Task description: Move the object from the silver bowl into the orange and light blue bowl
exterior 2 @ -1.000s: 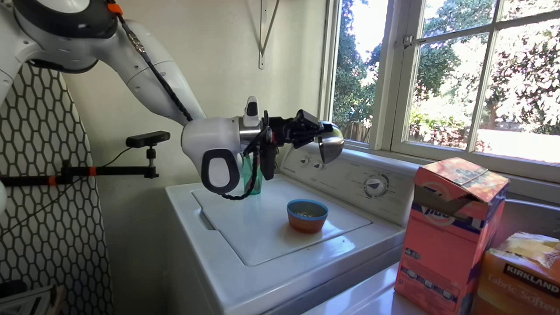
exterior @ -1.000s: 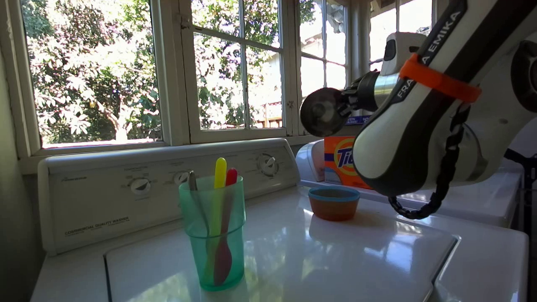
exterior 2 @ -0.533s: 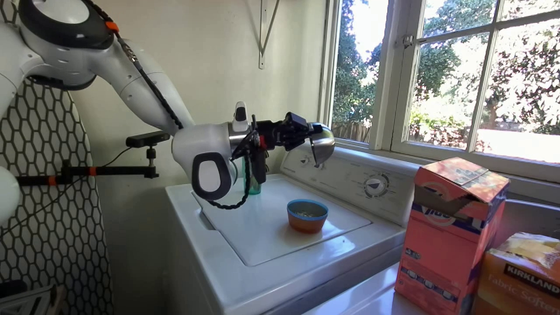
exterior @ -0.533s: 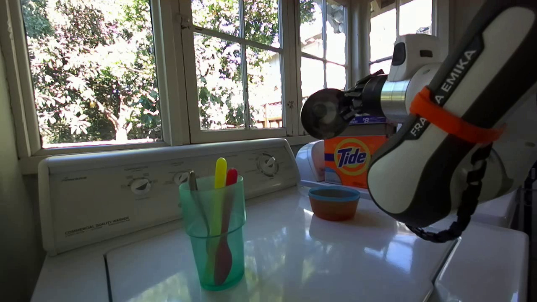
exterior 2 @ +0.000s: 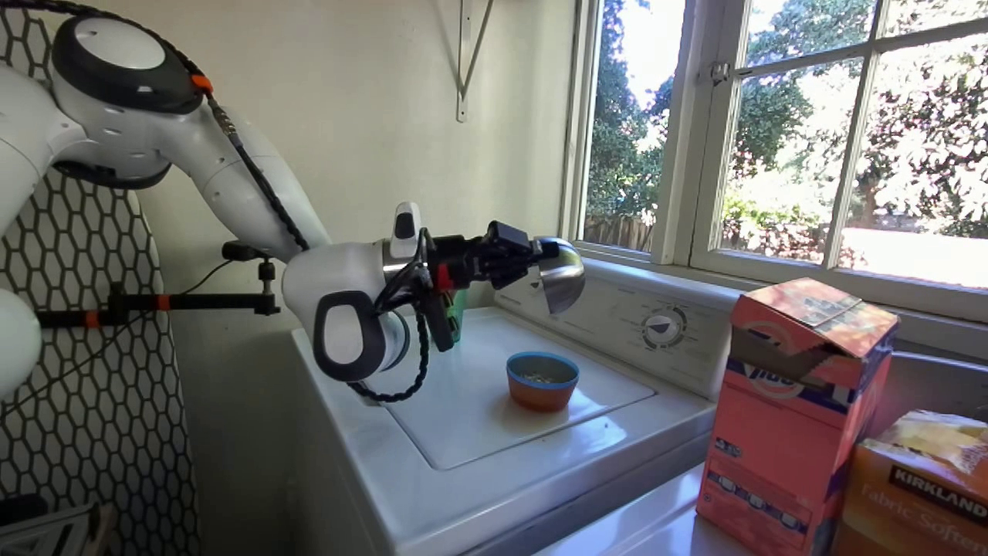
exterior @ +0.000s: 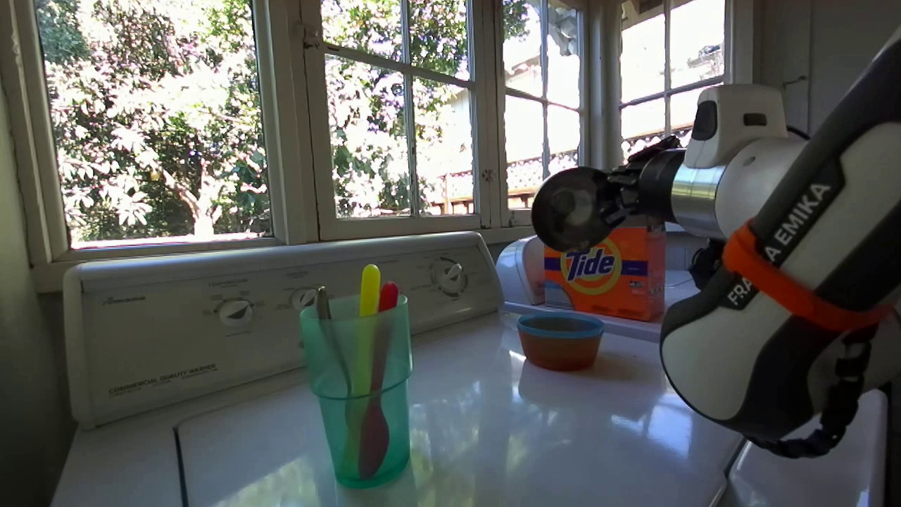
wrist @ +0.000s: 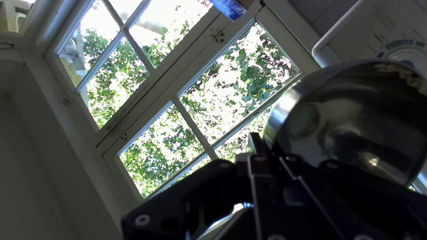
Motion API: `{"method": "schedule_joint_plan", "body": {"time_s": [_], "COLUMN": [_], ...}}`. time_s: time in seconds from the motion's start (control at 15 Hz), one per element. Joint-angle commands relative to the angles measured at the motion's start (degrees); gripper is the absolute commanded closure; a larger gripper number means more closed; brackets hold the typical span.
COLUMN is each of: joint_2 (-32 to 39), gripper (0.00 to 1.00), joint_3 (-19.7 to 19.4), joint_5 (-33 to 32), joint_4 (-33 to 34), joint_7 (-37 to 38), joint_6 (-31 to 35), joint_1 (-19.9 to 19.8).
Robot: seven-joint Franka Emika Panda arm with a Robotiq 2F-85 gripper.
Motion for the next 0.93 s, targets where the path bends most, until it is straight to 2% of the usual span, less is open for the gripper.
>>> {"method": "schedule_joint_plan", "body": {"time_s": [0.0, 0.33, 0.8, 0.87], "joint_2": [5.03, 7.24, 9.99, 7.24], "gripper": [0.99, 0.99, 0.99, 0.99], "joint_3": [0.39, 4.38, 5.49, 6.99], "joint_5": [0.41, -0.92, -1.41, -2.36], "joint_4": [-0.72, 1.84, 4.17, 4.14], "joint_7": [4.01, 3.34, 2.46, 1.52], "joint_6": [1.05, 1.04, 1.04, 1.04], "joint_1": [-1.41, -5.48, -6.31, -7.40]}}
